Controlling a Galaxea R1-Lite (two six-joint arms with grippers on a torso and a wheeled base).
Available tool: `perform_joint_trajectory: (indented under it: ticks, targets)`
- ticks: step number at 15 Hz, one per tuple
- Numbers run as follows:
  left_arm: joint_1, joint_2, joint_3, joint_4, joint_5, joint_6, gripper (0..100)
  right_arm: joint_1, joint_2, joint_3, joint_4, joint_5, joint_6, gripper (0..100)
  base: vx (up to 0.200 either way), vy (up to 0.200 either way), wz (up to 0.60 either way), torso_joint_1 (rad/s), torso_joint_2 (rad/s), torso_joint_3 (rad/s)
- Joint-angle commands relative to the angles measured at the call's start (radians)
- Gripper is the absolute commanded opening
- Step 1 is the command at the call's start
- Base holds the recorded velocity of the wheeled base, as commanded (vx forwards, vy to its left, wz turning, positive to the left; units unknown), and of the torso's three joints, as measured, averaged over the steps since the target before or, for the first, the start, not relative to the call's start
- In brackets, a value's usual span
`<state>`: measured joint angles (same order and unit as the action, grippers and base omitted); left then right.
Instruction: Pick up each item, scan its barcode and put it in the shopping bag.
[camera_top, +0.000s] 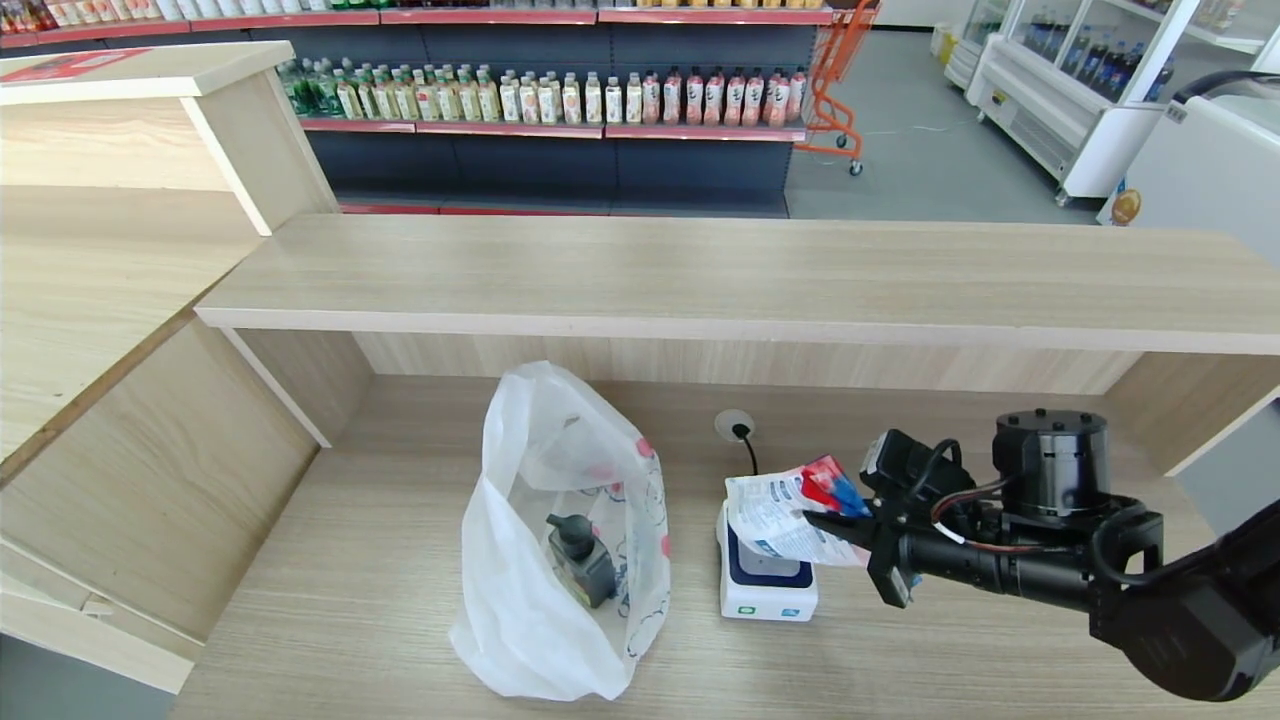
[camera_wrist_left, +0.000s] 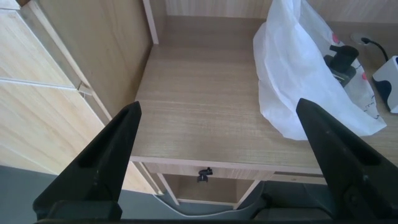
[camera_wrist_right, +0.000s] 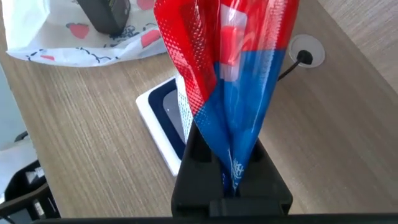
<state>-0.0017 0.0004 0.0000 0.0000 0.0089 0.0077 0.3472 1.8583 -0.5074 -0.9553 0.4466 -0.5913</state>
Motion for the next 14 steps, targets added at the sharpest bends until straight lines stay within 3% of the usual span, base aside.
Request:
perform_joint_trajectory:
  ticks: [1, 6, 9, 10, 12, 14]
  targets:
    - [0.000, 0.000, 0.000, 0.000, 0.000, 0.000, 100, 0.001, 0.036, 0.004, -0.022, 0.003, 0.004, 0, 0.000, 0.000, 0.00, 0.000, 0.00, 0.000]
    - [0.000, 0.000, 0.000, 0.000, 0.000, 0.000, 100, 0.004, 0.035, -0.003, -0.026, 0.004, 0.041, 0, 0.000, 0.000, 0.00, 0.000, 0.00, 0.000]
    - [0.000, 0.000, 0.000, 0.000, 0.000, 0.000, 100, 0.013, -0.002, -0.020, -0.043, 0.001, 0.140, 0, 0.000, 0.000, 0.00, 0.000, 0.00, 0.000]
    - [0.000, 0.000, 0.000, 0.000, 0.000, -0.005, 100, 0.030, -0.068, -0.023, -0.040, -0.008, 0.280, 0, 0.000, 0.000, 0.00, 0.000, 0.00, 0.000]
    - [0.000, 0.000, 0.000, 0.000, 0.000, -0.003, 100, 0.032, -0.137, -0.033, -0.019, -0.029, 0.413, 0, 0.000, 0.000, 0.00, 0.000, 0.00, 0.000]
    - [0.002, 0.000, 0.000, 0.000, 0.000, 0.000, 100, 0.022, -0.255, -0.046, 0.118, -0.045, 0.528, 0, 0.000, 0.000, 0.00, 0.000, 0.00, 0.000]
